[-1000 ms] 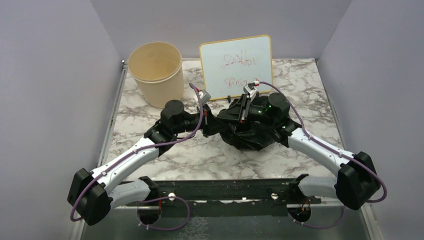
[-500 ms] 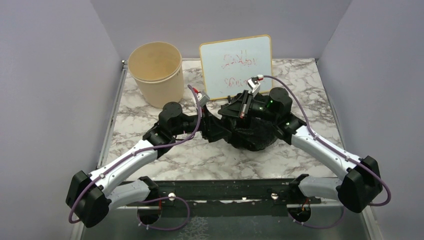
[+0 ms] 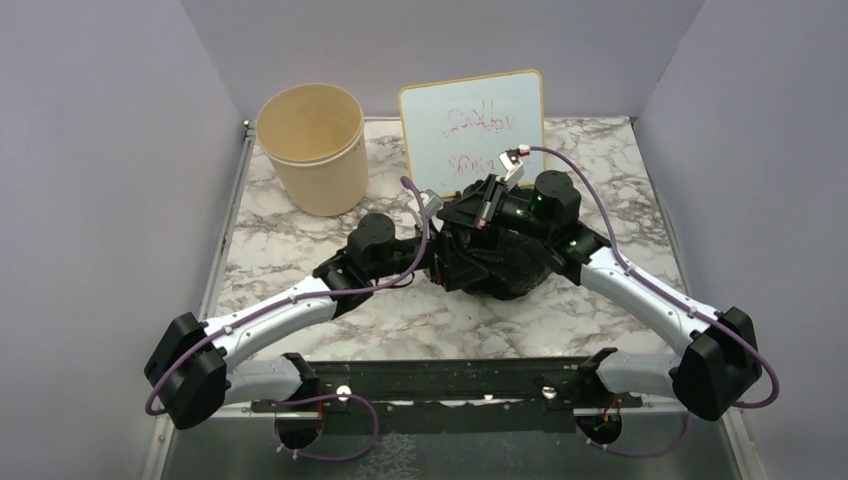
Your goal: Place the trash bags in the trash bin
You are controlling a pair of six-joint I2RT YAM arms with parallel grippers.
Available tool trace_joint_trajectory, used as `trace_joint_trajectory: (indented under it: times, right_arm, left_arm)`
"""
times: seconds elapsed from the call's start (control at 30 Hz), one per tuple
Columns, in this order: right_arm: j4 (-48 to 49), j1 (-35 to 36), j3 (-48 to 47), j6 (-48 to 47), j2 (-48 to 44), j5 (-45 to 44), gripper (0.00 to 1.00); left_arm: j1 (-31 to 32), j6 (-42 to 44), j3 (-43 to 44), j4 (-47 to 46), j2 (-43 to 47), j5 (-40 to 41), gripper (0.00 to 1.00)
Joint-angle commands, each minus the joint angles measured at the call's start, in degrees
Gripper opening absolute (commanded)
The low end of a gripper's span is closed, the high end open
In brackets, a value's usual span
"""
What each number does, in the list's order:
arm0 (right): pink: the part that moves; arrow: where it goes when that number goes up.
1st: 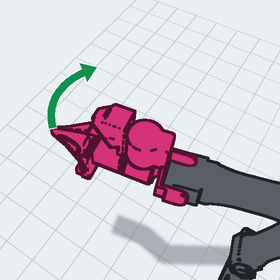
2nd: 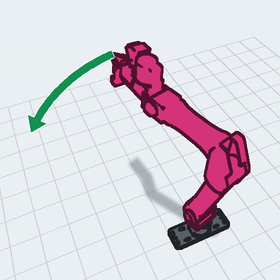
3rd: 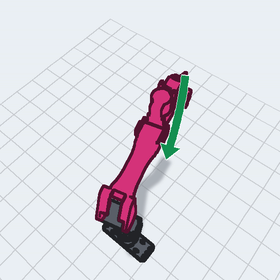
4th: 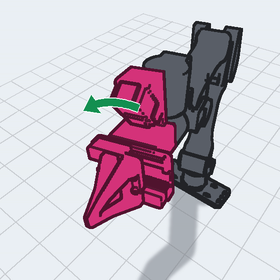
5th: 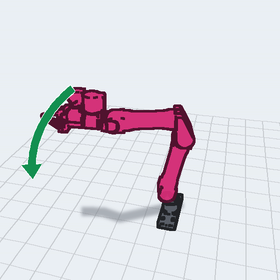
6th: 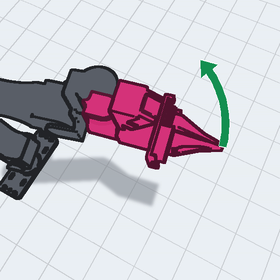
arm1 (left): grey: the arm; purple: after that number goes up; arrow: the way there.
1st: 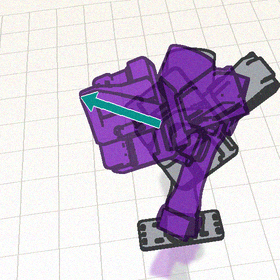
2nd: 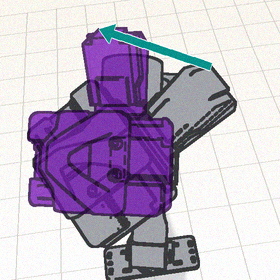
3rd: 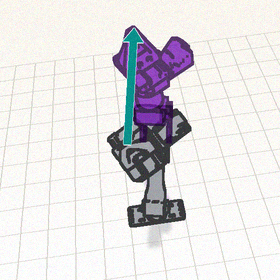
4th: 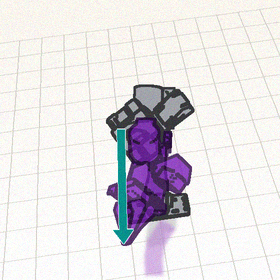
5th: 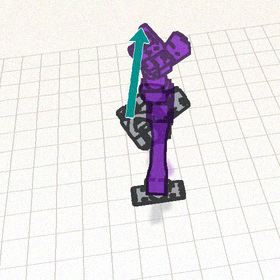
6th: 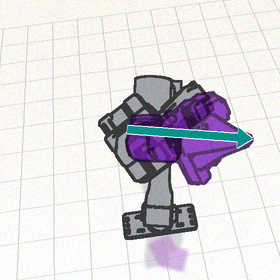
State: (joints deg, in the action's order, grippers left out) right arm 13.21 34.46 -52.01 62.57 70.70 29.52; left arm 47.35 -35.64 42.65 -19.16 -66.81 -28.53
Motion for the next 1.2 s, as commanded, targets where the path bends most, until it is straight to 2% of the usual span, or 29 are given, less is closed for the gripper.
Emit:
trace_joint_trajectory:
  times: [0.0, 0.13, 0.2, 0.3, 0.4, 0.6, 0.73, 1.0, 1.17]
  right_arm:
    - [-0.4, 0.3, -0.3, -1.2, -0.7, -3.3, 0.11]
    - [-6.3, 0.3, -2.1, -3.8, -2.6, -6.2, 0.11]
    - [-10.0, 0.3, -4.0, -5.6, -4.1, -7.2, 0.11]
    - [-15.9, 0.4, -5.7, -9.4, -6.7, -10.9, 0.11]
    - [-15.4, 0.4, -4.3, -9.1, -7.7, -12.3, 0.11]
    - [-12.8, 0.4, -4.8, -7.4, -6.0, -10.3, 0.07]
    - [-12.1, 0.5, -4.6, -8.9, -6.1, -9.3, 0.07]
    - [-14.7, 0.5, -4.6, -10.1, -7.0, -9.4, 0.08]
    - [-12.0, 0.4, -2.3, -7.8, -7.8, -8.8, 0.08]
  left_arm:
    - [2.6, 0.2, 2.2, -3.6, -0.4, 11.4, 0.9]
    - [3.4, -0.1, 2.0, -3.6, 1.0, 15.8, 0.78]
    - [3.5, -2.3, 0.5, -3.9, 3.0, 18.1, 0.76]
    - [3.8, -4.5, -1.1, -5.8, 5.4, 20.3, 0.84]
    - [5.7, -8.2, -3.4, -8.3, 5.3, 25.1, 0.89]
    - [12.0, -8.7, -5.0, -15.1, 2.3, 28.0, 0.86]
    - [17.2, -5.8, -4.0, -15.6, 0.6, 36.7, 0.87]
    - [17.6, -6.3, -6.1, -15.6, 2.1, 44.3, 0.86]
    - [17.6, -4.3, -6.0, -15.6, 4.2, 47.6, 0.91]
